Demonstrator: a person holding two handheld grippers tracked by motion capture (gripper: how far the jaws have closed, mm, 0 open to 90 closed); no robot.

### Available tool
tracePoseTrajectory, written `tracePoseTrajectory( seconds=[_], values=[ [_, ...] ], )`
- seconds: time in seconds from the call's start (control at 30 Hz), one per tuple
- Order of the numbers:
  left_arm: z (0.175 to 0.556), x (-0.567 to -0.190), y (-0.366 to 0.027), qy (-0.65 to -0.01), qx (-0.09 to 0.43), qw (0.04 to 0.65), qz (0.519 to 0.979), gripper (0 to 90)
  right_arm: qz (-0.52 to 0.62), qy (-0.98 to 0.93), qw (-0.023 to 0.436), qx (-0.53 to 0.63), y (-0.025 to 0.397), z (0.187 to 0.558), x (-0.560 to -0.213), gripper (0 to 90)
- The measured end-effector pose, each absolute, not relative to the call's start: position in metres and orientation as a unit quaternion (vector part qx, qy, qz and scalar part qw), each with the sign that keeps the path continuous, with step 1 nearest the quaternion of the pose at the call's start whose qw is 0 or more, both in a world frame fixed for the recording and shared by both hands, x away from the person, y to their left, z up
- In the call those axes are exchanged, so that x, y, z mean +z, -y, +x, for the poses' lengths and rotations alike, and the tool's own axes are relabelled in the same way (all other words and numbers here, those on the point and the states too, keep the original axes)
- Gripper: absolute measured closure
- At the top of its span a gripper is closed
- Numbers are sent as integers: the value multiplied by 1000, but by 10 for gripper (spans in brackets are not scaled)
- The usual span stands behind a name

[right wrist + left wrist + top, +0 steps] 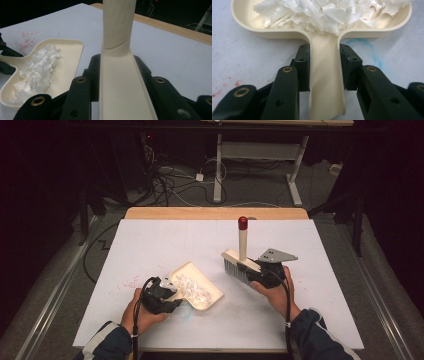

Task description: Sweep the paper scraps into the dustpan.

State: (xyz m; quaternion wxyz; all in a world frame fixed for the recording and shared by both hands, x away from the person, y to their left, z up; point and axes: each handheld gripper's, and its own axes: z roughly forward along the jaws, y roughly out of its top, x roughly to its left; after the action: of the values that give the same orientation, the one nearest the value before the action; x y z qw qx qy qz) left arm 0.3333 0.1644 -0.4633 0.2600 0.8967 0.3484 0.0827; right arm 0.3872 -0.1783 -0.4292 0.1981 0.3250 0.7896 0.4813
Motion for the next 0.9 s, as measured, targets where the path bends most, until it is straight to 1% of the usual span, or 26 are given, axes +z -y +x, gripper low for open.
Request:
tracePoseTrajectory(
  seconds=[0.17,0.47,0.9],
  values=[
    [334,-460,-167,-353,89,264,893,635,328,-789,186,485,190,379,-421,672],
    [334,-459,-179,-373,95,271,882,635,330,-792,192,475,215,366,-418,672],
    [333,-457,-197,-398,107,276,869,635,317,-791,181,492,229,353,-403,672]
  ],
)
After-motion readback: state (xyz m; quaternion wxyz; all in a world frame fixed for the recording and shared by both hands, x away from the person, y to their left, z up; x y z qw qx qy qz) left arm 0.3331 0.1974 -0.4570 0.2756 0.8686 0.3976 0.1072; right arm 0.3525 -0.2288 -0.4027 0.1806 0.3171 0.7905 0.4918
